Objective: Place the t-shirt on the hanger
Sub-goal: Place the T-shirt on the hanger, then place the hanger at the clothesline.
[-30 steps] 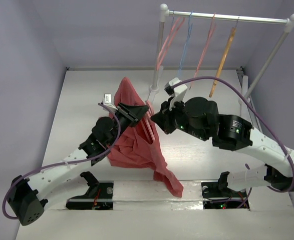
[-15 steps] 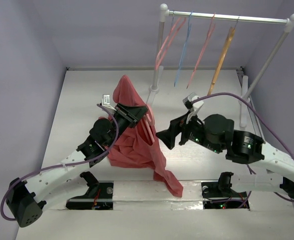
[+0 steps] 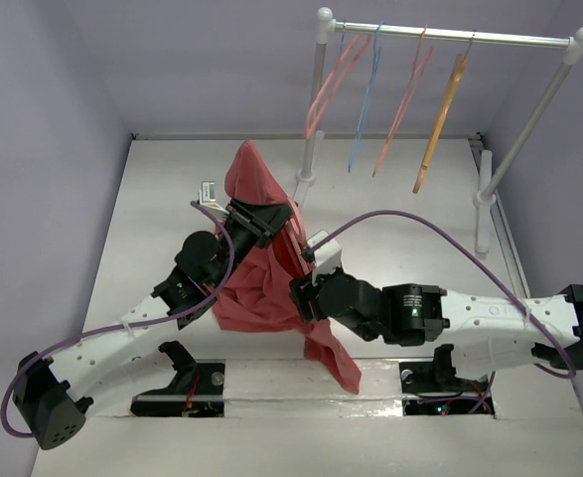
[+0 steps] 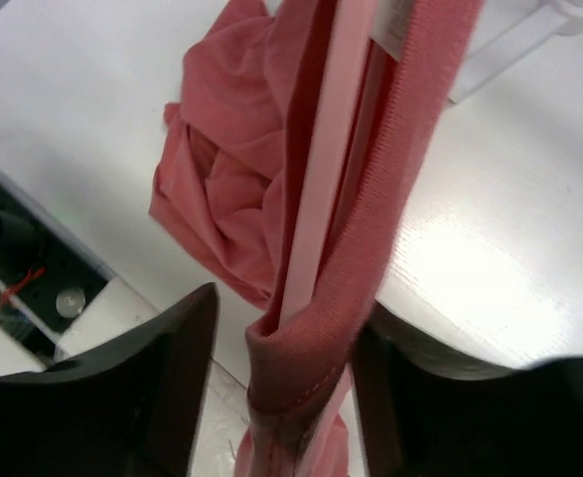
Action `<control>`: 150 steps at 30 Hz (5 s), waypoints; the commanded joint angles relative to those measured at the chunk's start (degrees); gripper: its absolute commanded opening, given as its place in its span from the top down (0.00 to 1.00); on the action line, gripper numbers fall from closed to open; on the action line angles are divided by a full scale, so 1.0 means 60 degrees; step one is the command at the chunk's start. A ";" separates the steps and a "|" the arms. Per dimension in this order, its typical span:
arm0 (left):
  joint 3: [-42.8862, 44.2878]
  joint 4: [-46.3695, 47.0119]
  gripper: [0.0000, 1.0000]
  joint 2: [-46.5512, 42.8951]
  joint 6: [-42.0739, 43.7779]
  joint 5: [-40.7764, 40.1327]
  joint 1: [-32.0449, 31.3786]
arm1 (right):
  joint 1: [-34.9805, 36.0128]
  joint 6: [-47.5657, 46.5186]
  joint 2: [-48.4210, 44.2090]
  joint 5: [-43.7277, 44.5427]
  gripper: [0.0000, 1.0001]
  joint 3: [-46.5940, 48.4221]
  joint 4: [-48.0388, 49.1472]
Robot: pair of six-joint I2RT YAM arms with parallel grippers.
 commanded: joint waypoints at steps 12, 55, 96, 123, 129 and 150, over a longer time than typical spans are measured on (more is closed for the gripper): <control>-0.0434 0.0474 0.70 -0.0309 0.0356 0.0184 -0.0036 | 0.0353 0.1988 0.0220 0.2245 1.00 0.0419 -0.1522; 0.2115 -0.6384 0.01 -0.4717 0.7287 0.0755 -0.0036 | -0.7464 0.3008 -0.2315 -0.2706 1.00 -0.1280 -0.6655; 0.0709 -0.7352 0.01 -0.6535 0.8342 0.0184 0.0344 | -1.3269 -0.3401 0.0629 -0.3072 1.00 0.5340 -0.0880; 0.0680 -0.7454 0.01 -0.6022 0.8371 -0.0094 0.0345 | -1.5173 -0.3021 0.2826 -0.5300 1.00 0.7362 -0.1759; 0.0680 -0.7469 0.01 -0.5949 0.8356 -0.0152 0.0345 | -1.5364 -0.2860 0.3046 -0.5564 1.00 0.7494 -0.1818; 0.0665 -0.7527 0.01 -0.5685 0.8327 -0.0372 0.0345 | -1.5731 -0.2640 0.3149 -0.5843 1.00 0.6395 -0.1261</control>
